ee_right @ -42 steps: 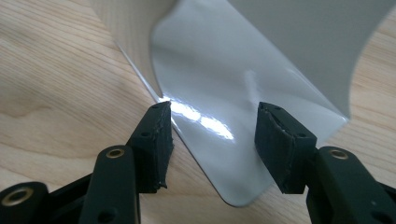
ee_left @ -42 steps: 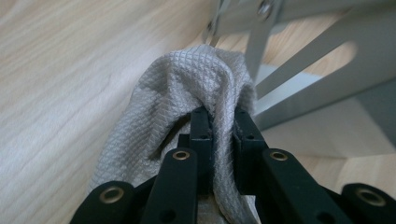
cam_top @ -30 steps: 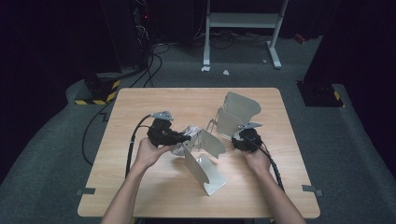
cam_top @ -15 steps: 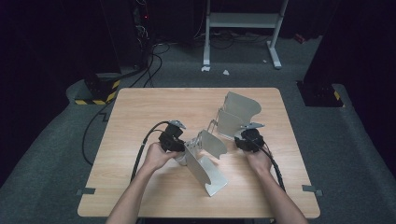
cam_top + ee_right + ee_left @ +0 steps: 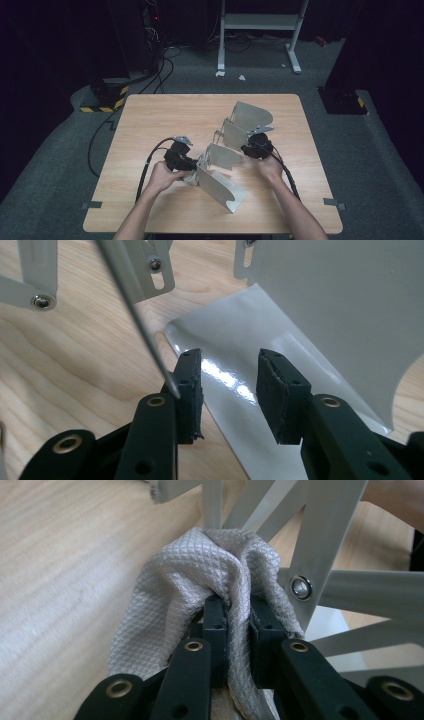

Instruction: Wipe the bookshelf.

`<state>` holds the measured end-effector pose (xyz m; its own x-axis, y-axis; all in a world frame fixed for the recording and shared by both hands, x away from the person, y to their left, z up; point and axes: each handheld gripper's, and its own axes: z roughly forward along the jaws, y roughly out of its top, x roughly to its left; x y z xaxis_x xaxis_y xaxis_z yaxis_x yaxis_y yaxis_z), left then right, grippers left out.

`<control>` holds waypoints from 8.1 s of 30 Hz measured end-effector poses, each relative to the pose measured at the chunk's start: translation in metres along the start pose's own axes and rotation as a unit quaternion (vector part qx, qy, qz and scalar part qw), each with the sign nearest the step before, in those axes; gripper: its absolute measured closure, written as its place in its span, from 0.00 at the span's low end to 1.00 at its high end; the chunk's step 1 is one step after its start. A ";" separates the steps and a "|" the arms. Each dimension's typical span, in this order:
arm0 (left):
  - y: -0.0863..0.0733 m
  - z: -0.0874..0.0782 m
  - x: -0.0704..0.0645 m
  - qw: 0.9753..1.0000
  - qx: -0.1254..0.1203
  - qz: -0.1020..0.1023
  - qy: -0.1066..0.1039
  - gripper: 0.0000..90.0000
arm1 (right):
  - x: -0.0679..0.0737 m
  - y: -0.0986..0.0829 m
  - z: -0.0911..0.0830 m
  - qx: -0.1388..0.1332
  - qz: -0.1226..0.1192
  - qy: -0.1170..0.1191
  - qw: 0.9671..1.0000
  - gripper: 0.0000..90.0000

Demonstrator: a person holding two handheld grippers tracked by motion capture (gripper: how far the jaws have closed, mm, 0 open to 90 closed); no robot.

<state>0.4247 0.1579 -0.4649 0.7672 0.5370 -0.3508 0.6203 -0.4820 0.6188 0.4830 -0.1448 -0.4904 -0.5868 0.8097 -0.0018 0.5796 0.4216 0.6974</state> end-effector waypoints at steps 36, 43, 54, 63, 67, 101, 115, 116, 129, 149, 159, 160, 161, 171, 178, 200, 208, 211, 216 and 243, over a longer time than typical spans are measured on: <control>0.037 0.002 0.008 0.998 -0.039 -0.012 0.054 0.89 | 0.000 -0.026 0.022 -0.032 0.004 -0.017 0.999 0.59; 0.062 -0.021 0.008 0.994 -0.095 -0.005 0.053 0.89 | 0.001 -0.025 0.023 -0.033 0.003 -0.016 0.999 0.62; 0.061 0.024 0.019 0.998 -0.011 -0.022 0.064 0.89 | -0.002 -0.023 0.015 -0.020 0.012 -0.033 0.999 0.57; 0.068 0.007 0.019 0.996 -0.062 -0.027 0.055 0.89 | -0.028 -0.028 0.013 -0.003 0.065 -0.062 0.996 0.54; 0.086 -0.011 0.018 0.994 -0.100 -0.027 0.034 0.89 | -0.024 -0.026 0.016 -0.011 0.053 -0.054 0.997 0.54; 0.127 0.033 0.060 0.994 -0.064 -0.058 0.063 0.89 | -0.022 -0.033 0.015 -0.031 0.046 -0.051 0.997 0.54; 0.131 0.031 0.063 0.992 -0.097 -0.057 0.053 0.90 | -0.022 -0.034 0.014 -0.032 0.045 -0.050 0.997 0.54; 0.129 0.032 0.063 0.992 -0.093 -0.057 0.057 0.90 | -0.022 -0.034 0.014 -0.032 0.045 -0.050 0.997 0.54; 0.103 0.072 0.067 0.995 0.015 -0.037 0.094 0.90 | -0.022 -0.034 0.014 -0.032 0.045 -0.050 0.997 0.54; 0.033 0.043 0.024 0.997 0.021 -0.035 0.059 0.89 | -0.021 -0.034 0.014 -0.032 0.047 -0.052 0.997 0.55; 0.001 0.025 0.002 0.998 0.017 -0.040 0.052 0.89 | -0.021 -0.034 0.014 -0.032 0.047 -0.054 0.997 0.55; -0.002 0.023 0.001 0.998 0.015 -0.043 0.050 0.89 | -0.021 -0.034 0.014 -0.032 0.048 -0.054 0.997 0.55; -0.006 0.021 -0.001 0.998 0.016 -0.044 0.049 0.89 | -0.021 -0.034 0.014 -0.032 0.048 -0.054 0.997 0.55; -0.037 0.006 -0.017 0.998 0.015 -0.045 0.049 0.89 | -0.020 -0.034 0.014 -0.032 0.049 -0.055 0.997 0.55; -0.054 -0.020 -0.008 0.988 0.021 -0.044 0.146 0.89 | -0.020 -0.034 0.014 -0.032 0.050 -0.055 0.997 0.55; -0.073 -0.067 0.046 0.936 -0.021 -0.155 0.317 0.79 | -0.020 -0.034 0.014 -0.032 0.051 -0.055 0.997 0.55; -0.067 -0.075 0.031 0.938 -0.051 -0.155 0.307 0.51 | -0.021 -0.034 0.014 -0.032 0.050 -0.052 0.997 0.54; -0.065 -0.080 0.024 0.940 -0.059 -0.157 0.298 0.48 | -0.020 -0.033 0.011 -0.020 0.050 -0.051 0.997 0.53; -0.062 -0.080 0.013 0.946 -0.062 -0.155 0.279 0.44 | -0.017 -0.030 0.001 -0.017 0.032 -0.045 0.998 0.54; -0.056 -0.015 -0.062 0.974 -0.026 -0.101 0.201 0.28 | -0.006 -0.010 -0.014 -0.028 -0.019 0.022 0.999 0.61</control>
<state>0.3396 0.1618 -0.4675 0.4984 0.8496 -0.1727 0.7346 -0.3080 0.6046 0.4725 -0.1593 -0.4868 -0.6320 0.7750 0.0017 0.5253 0.4268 0.7361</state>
